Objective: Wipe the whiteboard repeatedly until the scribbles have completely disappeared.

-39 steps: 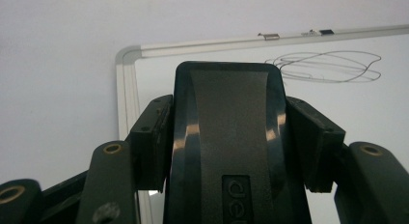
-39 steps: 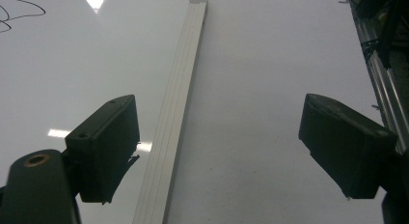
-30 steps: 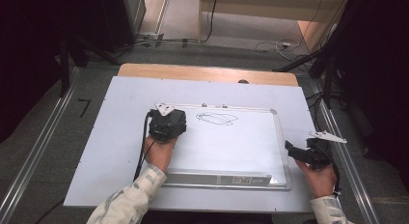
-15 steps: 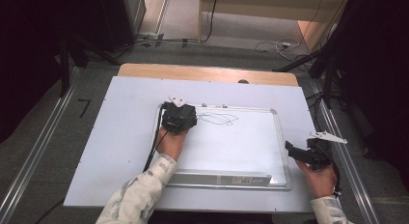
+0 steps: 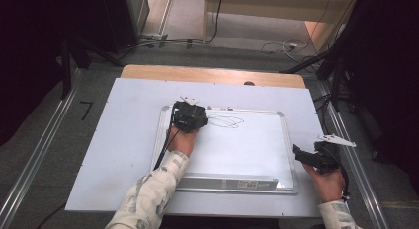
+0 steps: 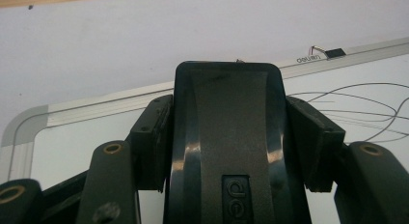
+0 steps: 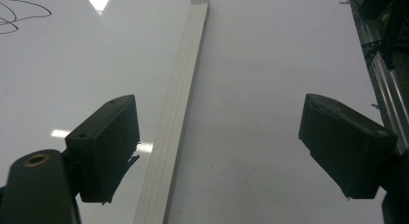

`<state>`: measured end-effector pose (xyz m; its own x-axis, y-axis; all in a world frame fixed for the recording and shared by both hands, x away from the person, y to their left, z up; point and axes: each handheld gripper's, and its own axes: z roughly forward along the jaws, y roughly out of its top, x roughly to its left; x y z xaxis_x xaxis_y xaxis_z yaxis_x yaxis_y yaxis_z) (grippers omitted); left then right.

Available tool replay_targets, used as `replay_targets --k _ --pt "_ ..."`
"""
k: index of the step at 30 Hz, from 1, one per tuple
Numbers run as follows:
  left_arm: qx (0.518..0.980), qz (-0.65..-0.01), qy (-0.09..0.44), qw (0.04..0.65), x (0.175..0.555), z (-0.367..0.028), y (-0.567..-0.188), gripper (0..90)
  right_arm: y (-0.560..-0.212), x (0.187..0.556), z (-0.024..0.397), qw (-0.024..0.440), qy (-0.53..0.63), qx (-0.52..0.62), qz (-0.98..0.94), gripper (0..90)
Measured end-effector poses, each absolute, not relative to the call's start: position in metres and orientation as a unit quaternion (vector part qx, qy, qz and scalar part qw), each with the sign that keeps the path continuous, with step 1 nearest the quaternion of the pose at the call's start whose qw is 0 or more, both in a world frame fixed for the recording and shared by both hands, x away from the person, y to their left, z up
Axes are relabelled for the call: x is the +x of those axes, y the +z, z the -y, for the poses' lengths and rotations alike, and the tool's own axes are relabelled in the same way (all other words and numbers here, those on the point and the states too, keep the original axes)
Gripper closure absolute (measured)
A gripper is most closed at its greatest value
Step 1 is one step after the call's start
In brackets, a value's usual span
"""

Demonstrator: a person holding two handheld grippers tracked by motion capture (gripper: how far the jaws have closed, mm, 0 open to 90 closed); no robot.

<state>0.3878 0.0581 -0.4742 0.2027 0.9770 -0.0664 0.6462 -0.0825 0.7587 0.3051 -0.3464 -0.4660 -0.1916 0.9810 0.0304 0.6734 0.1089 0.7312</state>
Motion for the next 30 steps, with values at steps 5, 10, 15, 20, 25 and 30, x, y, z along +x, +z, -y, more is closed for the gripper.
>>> replay_targets --k 5,10,15,20,25,30 --pt "0.697 -0.59 0.242 0.329 0.394 -0.057 -0.482 40.6 -0.466 0.305 0.346 0.241 0.317 0.587 -0.705 12.9" --pt "0.7 -0.592 0.239 0.32 0.396 -0.057 -0.486 40.6 -0.466 0.305 0.345 0.24 0.317 0.587 -0.706 12.9" --pt "0.7 -0.598 0.238 0.311 0.399 -0.058 -0.491 40.5 -0.466 0.305 0.346 0.241 0.318 0.585 -0.706 12.9" --pt "0.7 -0.596 0.243 0.31 0.398 -0.056 -0.492 40.6 -0.466 0.305 0.346 0.241 0.318 0.586 -0.705 12.9" --pt "0.7 -0.594 0.244 0.312 0.398 -0.055 -0.492 40.6 -0.466 0.305 0.345 0.241 0.318 0.585 -0.706 12.9" --pt "0.705 -0.583 0.249 0.318 0.399 -0.052 -0.494 40.7 -0.466 0.305 0.345 0.241 0.318 0.585 -0.706 12.9"
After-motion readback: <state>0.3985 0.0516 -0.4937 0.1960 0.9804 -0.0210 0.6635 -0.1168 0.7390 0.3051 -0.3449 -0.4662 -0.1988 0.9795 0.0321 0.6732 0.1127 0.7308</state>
